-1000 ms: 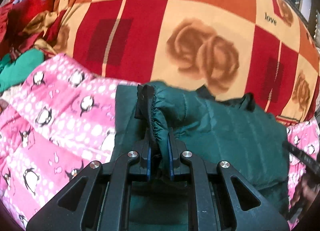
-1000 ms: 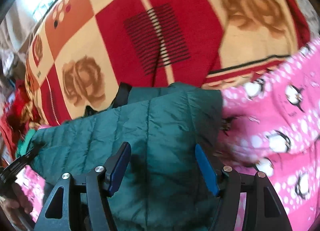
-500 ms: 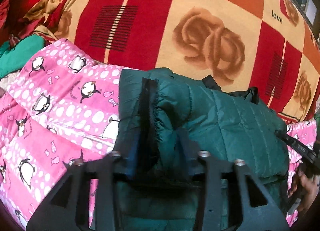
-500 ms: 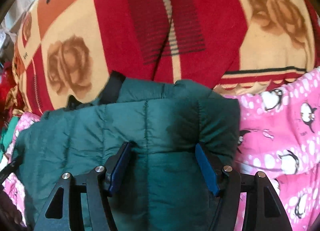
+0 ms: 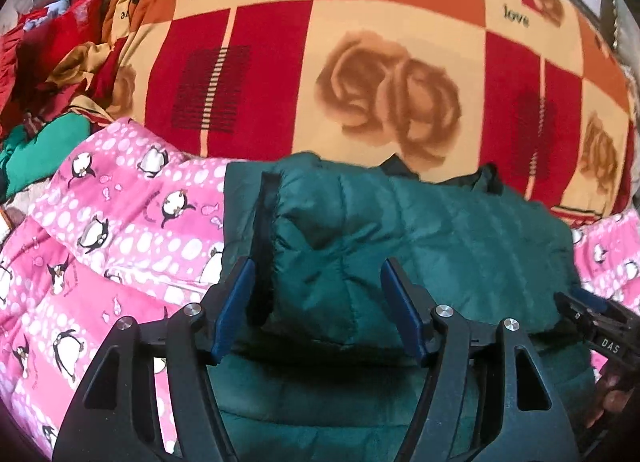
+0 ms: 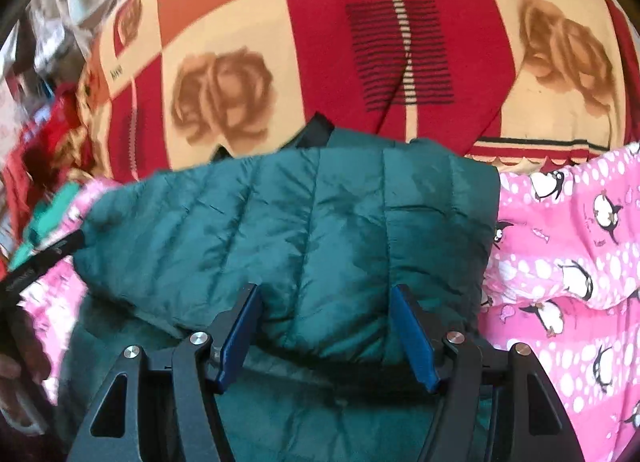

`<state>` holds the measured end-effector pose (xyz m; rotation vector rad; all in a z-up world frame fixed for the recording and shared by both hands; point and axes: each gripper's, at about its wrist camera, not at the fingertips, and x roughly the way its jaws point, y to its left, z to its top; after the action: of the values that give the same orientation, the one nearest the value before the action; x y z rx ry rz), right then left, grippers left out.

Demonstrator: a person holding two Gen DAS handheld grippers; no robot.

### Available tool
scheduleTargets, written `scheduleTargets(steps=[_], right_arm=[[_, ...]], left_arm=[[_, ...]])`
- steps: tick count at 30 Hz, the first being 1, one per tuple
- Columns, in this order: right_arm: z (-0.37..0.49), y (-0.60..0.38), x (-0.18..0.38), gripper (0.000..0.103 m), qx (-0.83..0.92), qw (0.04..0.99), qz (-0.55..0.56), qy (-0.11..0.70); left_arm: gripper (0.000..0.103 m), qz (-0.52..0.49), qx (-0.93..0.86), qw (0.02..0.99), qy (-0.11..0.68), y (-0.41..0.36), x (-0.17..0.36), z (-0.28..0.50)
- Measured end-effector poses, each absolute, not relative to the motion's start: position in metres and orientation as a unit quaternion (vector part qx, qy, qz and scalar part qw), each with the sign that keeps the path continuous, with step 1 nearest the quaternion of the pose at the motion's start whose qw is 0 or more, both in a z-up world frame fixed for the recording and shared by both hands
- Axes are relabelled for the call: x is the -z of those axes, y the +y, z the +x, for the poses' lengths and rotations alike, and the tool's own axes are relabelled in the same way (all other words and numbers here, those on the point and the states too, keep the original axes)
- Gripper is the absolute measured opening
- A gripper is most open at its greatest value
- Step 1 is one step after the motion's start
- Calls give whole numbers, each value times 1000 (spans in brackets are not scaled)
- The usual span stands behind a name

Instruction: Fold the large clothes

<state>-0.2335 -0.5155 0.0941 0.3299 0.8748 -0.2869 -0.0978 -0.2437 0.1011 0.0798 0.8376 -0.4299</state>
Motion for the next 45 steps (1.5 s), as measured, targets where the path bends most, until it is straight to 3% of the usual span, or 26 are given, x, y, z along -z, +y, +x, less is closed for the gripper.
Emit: scheduleTargets(steps=[10, 21, 36, 45], right_arm=[[-195, -525, -63, 65, 151, 875, 149, 435], [-236, -515, -110, 65, 145, 893, 151, 399], [-212, -527, -63, 65, 177, 869, 135, 442], [-227, -519, -87, 65, 191, 877, 135, 419]], left_arm=[[67, 44, 194, 882, 427, -253, -70, -86], [67, 47, 191, 882, 427, -255, -67, -85], [75, 54, 192, 885, 420, -258, -61, -85], [77, -1, 215, 870, 444, -236, -80, -84]])
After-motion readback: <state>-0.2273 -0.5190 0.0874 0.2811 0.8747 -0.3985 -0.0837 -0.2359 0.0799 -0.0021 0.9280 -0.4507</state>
